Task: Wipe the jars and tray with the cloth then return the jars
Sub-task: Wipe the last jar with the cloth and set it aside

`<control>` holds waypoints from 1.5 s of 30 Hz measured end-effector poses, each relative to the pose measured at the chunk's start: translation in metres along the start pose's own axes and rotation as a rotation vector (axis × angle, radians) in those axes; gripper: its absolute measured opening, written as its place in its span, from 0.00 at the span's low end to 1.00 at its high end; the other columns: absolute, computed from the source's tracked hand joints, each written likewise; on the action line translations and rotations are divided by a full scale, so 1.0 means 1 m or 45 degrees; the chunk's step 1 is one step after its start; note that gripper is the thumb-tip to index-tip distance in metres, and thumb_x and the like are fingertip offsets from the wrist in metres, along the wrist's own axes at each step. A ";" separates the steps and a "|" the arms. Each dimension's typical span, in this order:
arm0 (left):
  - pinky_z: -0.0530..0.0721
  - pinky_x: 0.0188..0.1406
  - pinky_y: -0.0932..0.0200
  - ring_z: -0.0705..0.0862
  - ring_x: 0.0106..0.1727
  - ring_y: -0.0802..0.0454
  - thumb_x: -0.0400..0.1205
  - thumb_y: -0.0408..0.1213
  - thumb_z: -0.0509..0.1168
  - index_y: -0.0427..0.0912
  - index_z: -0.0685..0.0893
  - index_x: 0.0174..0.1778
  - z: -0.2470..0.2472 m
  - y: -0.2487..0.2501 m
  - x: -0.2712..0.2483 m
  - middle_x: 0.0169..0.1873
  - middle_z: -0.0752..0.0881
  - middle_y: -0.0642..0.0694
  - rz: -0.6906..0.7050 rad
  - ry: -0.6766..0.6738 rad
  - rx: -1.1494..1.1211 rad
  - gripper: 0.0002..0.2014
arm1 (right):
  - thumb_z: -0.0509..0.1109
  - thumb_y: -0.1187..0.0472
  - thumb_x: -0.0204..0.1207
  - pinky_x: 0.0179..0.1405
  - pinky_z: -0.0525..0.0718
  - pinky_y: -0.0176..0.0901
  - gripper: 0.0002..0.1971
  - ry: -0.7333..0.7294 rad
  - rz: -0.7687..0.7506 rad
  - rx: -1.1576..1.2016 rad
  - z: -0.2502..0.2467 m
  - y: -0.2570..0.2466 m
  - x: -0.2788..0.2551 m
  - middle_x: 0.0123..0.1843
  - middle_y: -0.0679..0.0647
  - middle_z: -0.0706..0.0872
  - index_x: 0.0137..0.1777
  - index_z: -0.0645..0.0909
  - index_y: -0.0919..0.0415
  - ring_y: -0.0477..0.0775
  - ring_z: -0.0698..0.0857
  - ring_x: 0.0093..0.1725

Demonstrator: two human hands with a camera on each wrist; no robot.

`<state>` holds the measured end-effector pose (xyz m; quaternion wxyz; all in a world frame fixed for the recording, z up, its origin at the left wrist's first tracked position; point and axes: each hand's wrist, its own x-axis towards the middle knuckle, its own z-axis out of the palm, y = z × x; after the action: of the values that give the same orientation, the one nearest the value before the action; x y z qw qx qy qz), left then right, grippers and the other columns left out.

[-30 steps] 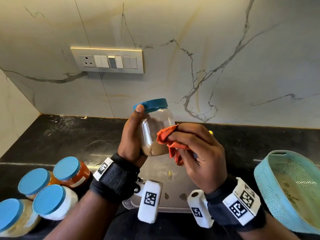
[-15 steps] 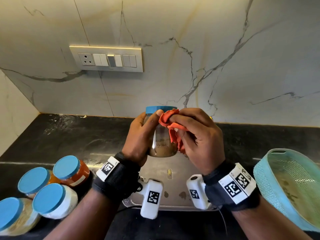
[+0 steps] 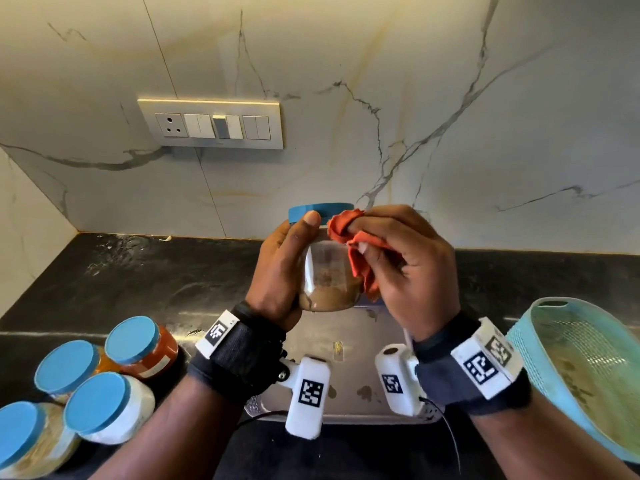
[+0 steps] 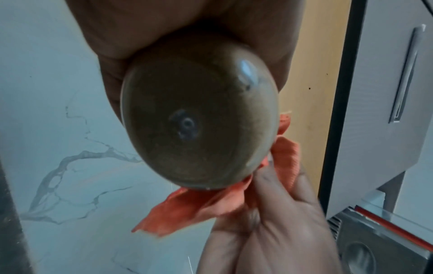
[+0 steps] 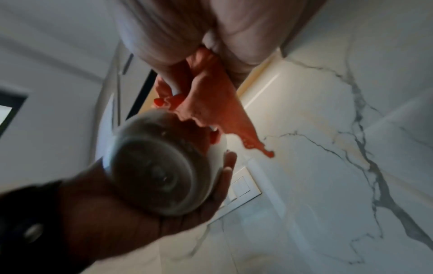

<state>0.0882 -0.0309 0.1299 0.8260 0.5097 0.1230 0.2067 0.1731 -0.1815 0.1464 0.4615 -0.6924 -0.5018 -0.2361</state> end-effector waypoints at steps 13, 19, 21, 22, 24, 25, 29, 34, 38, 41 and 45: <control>0.71 0.73 0.17 0.79 0.69 0.25 0.80 0.57 0.70 0.30 0.77 0.77 0.002 0.007 -0.003 0.72 0.76 0.18 -0.099 -0.069 -0.117 0.38 | 0.74 0.70 0.79 0.61 0.84 0.39 0.09 0.011 0.027 0.093 0.005 -0.001 -0.009 0.57 0.57 0.88 0.58 0.89 0.66 0.51 0.87 0.59; 0.72 0.76 0.24 0.80 0.71 0.27 0.84 0.51 0.63 0.35 0.77 0.78 -0.011 0.007 0.004 0.73 0.78 0.23 -0.220 -0.028 -0.044 0.30 | 0.68 0.65 0.84 0.65 0.84 0.43 0.11 -0.044 -0.074 -0.018 0.015 0.000 -0.025 0.60 0.59 0.88 0.61 0.90 0.65 0.56 0.86 0.61; 0.76 0.75 0.26 0.81 0.72 0.26 0.84 0.49 0.64 0.37 0.75 0.79 -0.013 0.005 0.006 0.70 0.83 0.27 -0.221 -0.013 0.038 0.29 | 0.62 0.60 0.88 0.64 0.85 0.45 0.15 -0.145 -0.162 -0.091 0.018 0.000 -0.027 0.60 0.59 0.88 0.62 0.90 0.63 0.58 0.86 0.60; 0.79 0.73 0.28 0.83 0.70 0.26 0.82 0.50 0.67 0.36 0.75 0.77 -0.014 0.003 0.007 0.67 0.85 0.28 -0.202 -0.003 0.097 0.31 | 0.61 0.58 0.89 0.62 0.86 0.48 0.16 -0.200 -0.206 -0.118 0.020 0.001 -0.028 0.61 0.59 0.88 0.63 0.89 0.62 0.58 0.86 0.60; 0.85 0.67 0.33 0.87 0.64 0.29 0.77 0.51 0.75 0.34 0.77 0.74 -0.012 0.000 0.009 0.62 0.87 0.28 -0.145 0.008 0.236 0.34 | 0.60 0.58 0.90 0.60 0.87 0.51 0.17 -0.262 -0.254 -0.137 0.019 0.002 -0.028 0.61 0.58 0.89 0.64 0.89 0.60 0.58 0.87 0.60; 0.87 0.64 0.35 0.88 0.61 0.30 0.77 0.51 0.77 0.33 0.78 0.72 -0.010 -0.002 0.009 0.60 0.88 0.27 -0.118 0.021 0.275 0.34 | 0.60 0.59 0.90 0.61 0.87 0.51 0.16 -0.255 -0.250 -0.136 0.019 0.003 -0.027 0.60 0.58 0.89 0.63 0.89 0.60 0.58 0.87 0.60; 0.89 0.61 0.36 0.89 0.58 0.33 0.79 0.50 0.74 0.34 0.79 0.72 -0.007 -0.006 0.011 0.59 0.88 0.29 -0.107 0.026 0.283 0.31 | 0.72 0.69 0.80 0.61 0.86 0.47 0.12 -0.088 -0.018 -0.099 0.018 0.008 -0.022 0.59 0.59 0.88 0.61 0.90 0.63 0.57 0.86 0.58; 0.90 0.46 0.49 0.90 0.47 0.41 0.76 0.52 0.73 0.31 0.77 0.70 -0.005 -0.006 0.017 0.50 0.89 0.32 0.005 0.117 0.290 0.34 | 0.65 0.64 0.86 0.64 0.83 0.41 0.12 -0.170 -0.080 -0.079 0.016 -0.006 -0.040 0.60 0.56 0.88 0.62 0.89 0.62 0.56 0.85 0.59; 0.90 0.56 0.40 0.90 0.54 0.34 0.79 0.52 0.74 0.36 0.77 0.68 -0.005 -0.008 0.015 0.58 0.88 0.28 0.003 0.122 0.324 0.29 | 0.65 0.63 0.86 0.64 0.82 0.37 0.12 -0.260 -0.197 -0.156 0.010 -0.002 -0.043 0.59 0.57 0.88 0.60 0.90 0.62 0.54 0.85 0.58; 0.90 0.50 0.46 0.91 0.47 0.44 0.77 0.52 0.71 0.39 0.79 0.64 0.003 -0.007 0.011 0.49 0.91 0.38 -0.011 0.049 0.354 0.26 | 0.71 0.70 0.80 0.61 0.85 0.42 0.09 -0.100 -0.006 -0.093 0.007 0.010 -0.022 0.57 0.58 0.89 0.57 0.90 0.64 0.55 0.87 0.56; 0.91 0.49 0.48 0.91 0.48 0.44 0.80 0.52 0.73 0.37 0.79 0.65 0.004 -0.001 0.015 0.50 0.90 0.35 0.019 0.069 0.338 0.26 | 0.72 0.68 0.81 0.63 0.85 0.42 0.10 -0.068 0.012 -0.090 0.004 0.004 -0.019 0.58 0.57 0.89 0.59 0.90 0.64 0.55 0.87 0.58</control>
<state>0.1033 -0.0273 0.1314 0.7461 0.6096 0.1677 0.2086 0.1688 -0.1870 0.1283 0.4245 -0.7167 -0.5019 -0.2329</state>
